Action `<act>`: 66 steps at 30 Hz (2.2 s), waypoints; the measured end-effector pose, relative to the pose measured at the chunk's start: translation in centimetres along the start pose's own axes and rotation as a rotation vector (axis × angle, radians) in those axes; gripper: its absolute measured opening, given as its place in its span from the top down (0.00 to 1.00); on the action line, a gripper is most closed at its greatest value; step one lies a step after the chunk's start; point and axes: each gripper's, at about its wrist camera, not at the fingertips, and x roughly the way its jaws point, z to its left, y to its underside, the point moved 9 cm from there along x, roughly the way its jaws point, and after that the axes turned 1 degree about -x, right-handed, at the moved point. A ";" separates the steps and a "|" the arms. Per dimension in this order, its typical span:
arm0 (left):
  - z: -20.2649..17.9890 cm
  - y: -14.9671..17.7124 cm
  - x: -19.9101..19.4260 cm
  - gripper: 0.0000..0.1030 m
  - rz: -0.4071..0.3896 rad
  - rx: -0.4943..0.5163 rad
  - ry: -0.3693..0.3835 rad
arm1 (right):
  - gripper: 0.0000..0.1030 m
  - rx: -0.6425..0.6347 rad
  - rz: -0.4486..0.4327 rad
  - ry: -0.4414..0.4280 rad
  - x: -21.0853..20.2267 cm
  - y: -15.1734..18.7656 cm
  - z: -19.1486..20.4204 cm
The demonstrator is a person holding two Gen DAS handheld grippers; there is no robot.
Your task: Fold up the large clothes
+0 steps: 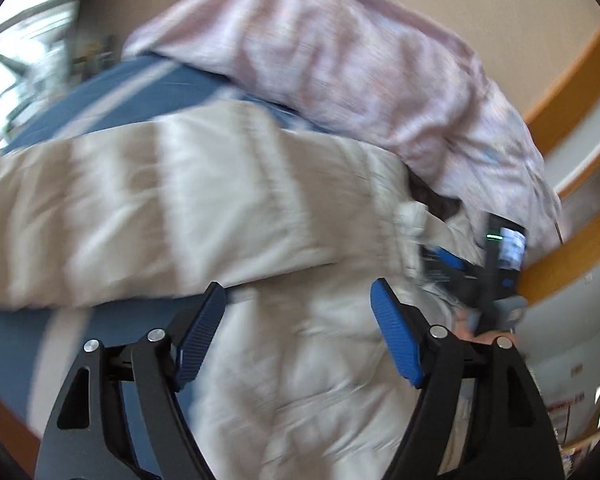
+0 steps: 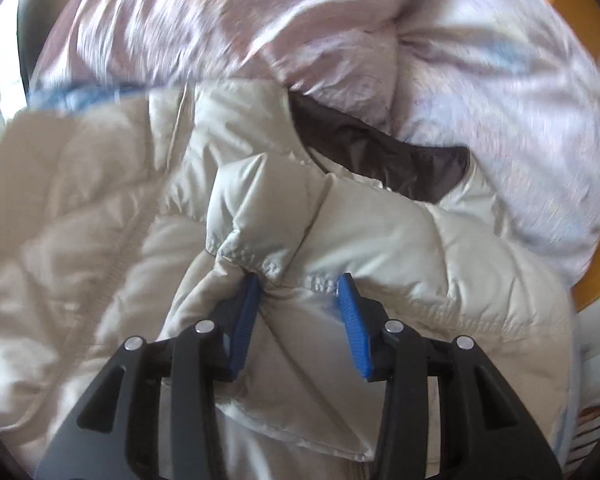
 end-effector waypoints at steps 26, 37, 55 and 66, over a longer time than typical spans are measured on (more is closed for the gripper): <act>22.2 0.8 -5.5 0.44 -0.295 -0.834 -0.067 | 0.36 0.155 -0.114 -0.256 -9.1 1.0 -0.1; 23.9 0.2 -6.4 0.88 -0.348 -0.884 -0.088 | 0.36 0.158 -0.137 -0.263 -10.0 1.6 -1.0; -7.5 -12.6 -8.3 0.90 -0.378 -0.214 0.277 | 0.36 0.333 -0.247 -0.190 -13.7 2.9 -11.9; -23.5 -6.0 0.6 0.90 -0.087 0.039 0.531 | 0.36 0.398 -0.245 -0.142 -13.1 4.6 -15.7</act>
